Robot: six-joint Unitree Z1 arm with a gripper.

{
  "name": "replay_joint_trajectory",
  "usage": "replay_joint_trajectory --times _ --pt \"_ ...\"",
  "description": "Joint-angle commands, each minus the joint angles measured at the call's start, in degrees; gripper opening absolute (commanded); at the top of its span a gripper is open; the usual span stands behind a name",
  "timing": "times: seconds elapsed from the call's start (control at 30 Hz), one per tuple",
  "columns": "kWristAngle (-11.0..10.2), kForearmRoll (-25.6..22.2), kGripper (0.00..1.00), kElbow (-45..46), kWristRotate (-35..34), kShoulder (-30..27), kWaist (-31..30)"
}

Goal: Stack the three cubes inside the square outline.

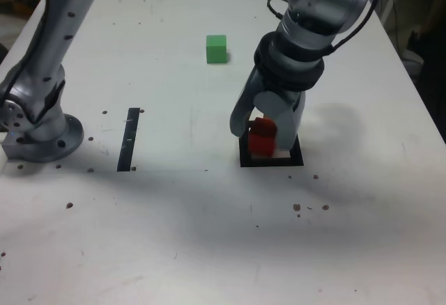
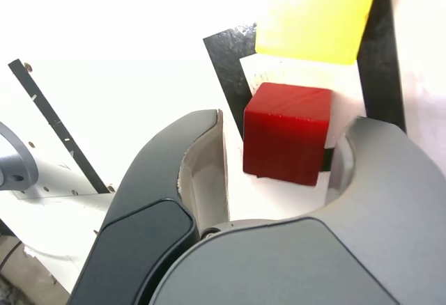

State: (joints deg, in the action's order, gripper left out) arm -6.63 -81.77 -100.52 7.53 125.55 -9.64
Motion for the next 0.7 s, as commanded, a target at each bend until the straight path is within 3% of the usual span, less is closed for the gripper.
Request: replay_joint_trajectory --times 0.0,0.47,0.67 --pt "-0.36 0.57 0.95 -0.43 0.35 -0.87 -0.11" --pt "-4.18 1.12 0.99 3.36 1.06 -8.89 -0.07" --pt "-4.99 -1.12 0.99 1.98 5.51 -12.32 1.67"
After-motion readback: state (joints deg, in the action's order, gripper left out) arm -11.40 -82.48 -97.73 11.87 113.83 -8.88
